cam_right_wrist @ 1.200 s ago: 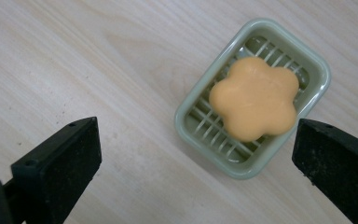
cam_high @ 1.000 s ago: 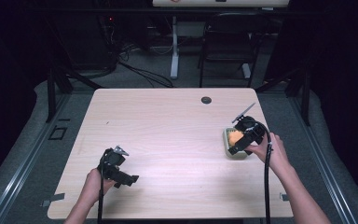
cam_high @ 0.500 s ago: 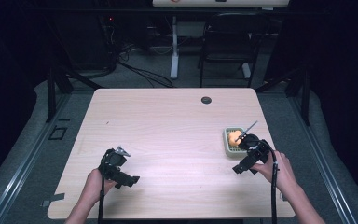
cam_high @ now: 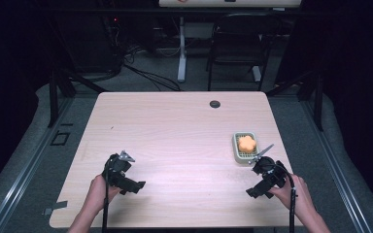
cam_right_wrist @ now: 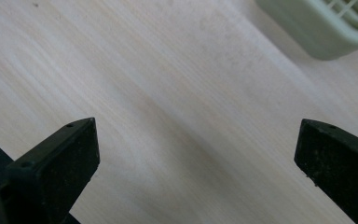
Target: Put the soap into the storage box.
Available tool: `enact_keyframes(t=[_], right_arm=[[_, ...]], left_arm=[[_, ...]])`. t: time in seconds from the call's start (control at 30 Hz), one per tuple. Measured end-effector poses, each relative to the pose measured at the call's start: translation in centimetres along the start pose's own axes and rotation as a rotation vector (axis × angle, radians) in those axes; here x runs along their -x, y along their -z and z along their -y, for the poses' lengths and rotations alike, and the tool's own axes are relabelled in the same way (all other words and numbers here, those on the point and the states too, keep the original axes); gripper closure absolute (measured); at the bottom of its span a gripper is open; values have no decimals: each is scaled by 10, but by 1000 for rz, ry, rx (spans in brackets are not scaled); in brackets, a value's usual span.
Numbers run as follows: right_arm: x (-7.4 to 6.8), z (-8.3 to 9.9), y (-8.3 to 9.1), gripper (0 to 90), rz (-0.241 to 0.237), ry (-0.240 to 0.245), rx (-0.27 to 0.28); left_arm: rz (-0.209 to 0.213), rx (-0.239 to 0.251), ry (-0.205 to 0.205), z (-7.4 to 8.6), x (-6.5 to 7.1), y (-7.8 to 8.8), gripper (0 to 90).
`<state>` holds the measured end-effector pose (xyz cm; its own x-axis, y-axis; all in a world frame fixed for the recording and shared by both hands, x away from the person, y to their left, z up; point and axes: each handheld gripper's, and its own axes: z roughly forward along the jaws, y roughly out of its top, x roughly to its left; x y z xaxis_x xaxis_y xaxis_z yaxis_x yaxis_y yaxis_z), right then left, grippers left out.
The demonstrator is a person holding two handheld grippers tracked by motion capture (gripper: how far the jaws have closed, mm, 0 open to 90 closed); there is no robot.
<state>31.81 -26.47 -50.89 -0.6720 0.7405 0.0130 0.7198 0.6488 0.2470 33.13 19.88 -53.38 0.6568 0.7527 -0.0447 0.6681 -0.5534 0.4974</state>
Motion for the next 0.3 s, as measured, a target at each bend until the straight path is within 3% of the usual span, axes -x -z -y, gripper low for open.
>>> enact_keyframes(t=[0.17,0.2,0.3], right_arm=[[1,1,-11,0,35,-14,-15],[0,2,-13,0,32,-31,3],[1,3,-14,0,49,-24,1]], left_arm=[[-59,26,-18,-2,2,3,2],[-63,32,-24,-3,2,4,2],[-69,39,-41,-4,0,7,0]])
